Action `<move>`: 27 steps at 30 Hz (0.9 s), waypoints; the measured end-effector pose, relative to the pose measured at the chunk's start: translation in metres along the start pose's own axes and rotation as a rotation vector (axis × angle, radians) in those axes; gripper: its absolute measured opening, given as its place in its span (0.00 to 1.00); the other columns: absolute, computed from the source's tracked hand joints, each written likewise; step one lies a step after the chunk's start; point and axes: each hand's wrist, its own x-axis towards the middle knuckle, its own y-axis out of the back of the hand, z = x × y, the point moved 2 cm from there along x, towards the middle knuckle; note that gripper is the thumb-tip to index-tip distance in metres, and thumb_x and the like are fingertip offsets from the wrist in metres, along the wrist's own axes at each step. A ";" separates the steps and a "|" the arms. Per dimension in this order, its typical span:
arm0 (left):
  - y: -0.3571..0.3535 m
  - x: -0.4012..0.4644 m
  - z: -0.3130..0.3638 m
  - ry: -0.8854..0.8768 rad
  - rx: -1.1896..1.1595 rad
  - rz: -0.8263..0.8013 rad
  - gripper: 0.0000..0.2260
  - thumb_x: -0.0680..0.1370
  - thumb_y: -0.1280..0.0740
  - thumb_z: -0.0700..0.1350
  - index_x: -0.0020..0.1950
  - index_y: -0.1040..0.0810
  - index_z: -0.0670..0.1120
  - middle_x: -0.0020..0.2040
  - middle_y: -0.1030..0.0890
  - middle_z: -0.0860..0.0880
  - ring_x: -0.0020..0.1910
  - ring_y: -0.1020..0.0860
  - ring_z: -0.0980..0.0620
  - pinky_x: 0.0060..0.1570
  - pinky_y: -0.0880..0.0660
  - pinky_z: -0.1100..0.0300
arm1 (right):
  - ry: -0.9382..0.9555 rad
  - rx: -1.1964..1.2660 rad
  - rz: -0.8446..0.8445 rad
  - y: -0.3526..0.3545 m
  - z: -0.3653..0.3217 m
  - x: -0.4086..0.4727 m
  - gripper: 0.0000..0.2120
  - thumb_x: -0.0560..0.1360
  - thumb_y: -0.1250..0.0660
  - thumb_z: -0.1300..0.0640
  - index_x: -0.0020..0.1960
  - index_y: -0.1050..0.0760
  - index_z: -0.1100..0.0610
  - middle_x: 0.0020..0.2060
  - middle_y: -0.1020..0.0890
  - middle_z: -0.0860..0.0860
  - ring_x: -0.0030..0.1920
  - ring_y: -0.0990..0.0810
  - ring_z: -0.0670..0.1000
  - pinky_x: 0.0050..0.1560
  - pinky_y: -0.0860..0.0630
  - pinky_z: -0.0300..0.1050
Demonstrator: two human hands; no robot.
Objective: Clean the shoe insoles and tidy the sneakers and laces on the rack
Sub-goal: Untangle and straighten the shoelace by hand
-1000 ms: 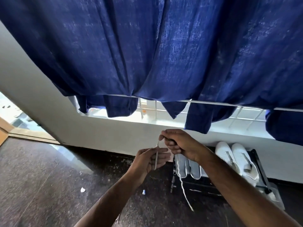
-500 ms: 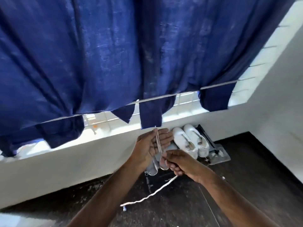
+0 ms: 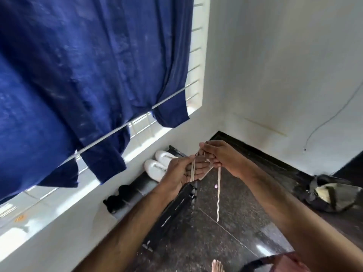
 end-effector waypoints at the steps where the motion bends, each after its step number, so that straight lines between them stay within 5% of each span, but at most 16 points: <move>1: -0.011 0.010 0.000 -0.018 0.007 0.012 0.16 0.85 0.40 0.46 0.58 0.16 0.37 0.55 0.14 0.36 0.57 0.15 0.41 0.58 0.19 0.50 | 0.037 -0.028 0.009 0.014 -0.001 -0.006 0.15 0.84 0.37 0.52 0.45 0.21 0.60 0.25 0.33 0.45 0.26 0.37 0.45 0.27 0.41 0.38; 4: -0.046 0.043 0.008 -0.047 -0.047 0.042 0.15 0.85 0.39 0.44 0.57 0.17 0.36 0.46 0.13 0.39 0.45 0.13 0.45 0.47 0.17 0.56 | 0.094 0.014 -0.002 0.043 0.007 -0.026 0.17 0.85 0.39 0.53 0.54 0.22 0.67 0.28 0.32 0.46 0.28 0.37 0.45 0.29 0.41 0.38; 6: -0.073 0.064 0.015 -0.050 -0.043 0.003 0.16 0.86 0.41 0.44 0.61 0.19 0.35 0.49 0.13 0.40 0.46 0.14 0.46 0.42 0.18 0.62 | 0.095 0.113 -0.034 0.058 0.021 -0.036 0.15 0.85 0.40 0.54 0.53 0.21 0.65 0.29 0.33 0.49 0.27 0.39 0.45 0.28 0.42 0.38; 11: -0.135 0.111 0.021 -0.066 -0.062 -0.142 0.17 0.86 0.43 0.44 0.64 0.22 0.33 0.59 0.16 0.35 0.60 0.17 0.41 0.59 0.19 0.52 | -0.008 0.220 -0.020 0.115 0.058 -0.030 0.13 0.84 0.39 0.52 0.50 0.18 0.57 0.30 0.35 0.49 0.29 0.41 0.46 0.29 0.45 0.40; 21: -0.194 0.148 0.012 -0.037 0.037 -0.278 0.18 0.86 0.43 0.45 0.58 0.18 0.36 0.54 0.15 0.35 0.51 0.13 0.42 0.54 0.16 0.50 | -0.185 0.268 0.211 0.235 0.047 0.003 0.14 0.84 0.40 0.54 0.41 0.26 0.55 0.28 0.31 0.49 0.28 0.34 0.47 0.28 0.37 0.40; 27: -0.193 0.163 0.000 0.022 0.147 -0.274 0.17 0.86 0.41 0.47 0.61 0.19 0.37 0.57 0.15 0.36 0.59 0.16 0.39 0.63 0.21 0.46 | 0.008 0.151 0.335 0.245 -0.003 -0.001 0.14 0.83 0.36 0.52 0.46 0.20 0.59 0.26 0.32 0.47 0.24 0.36 0.45 0.24 0.39 0.37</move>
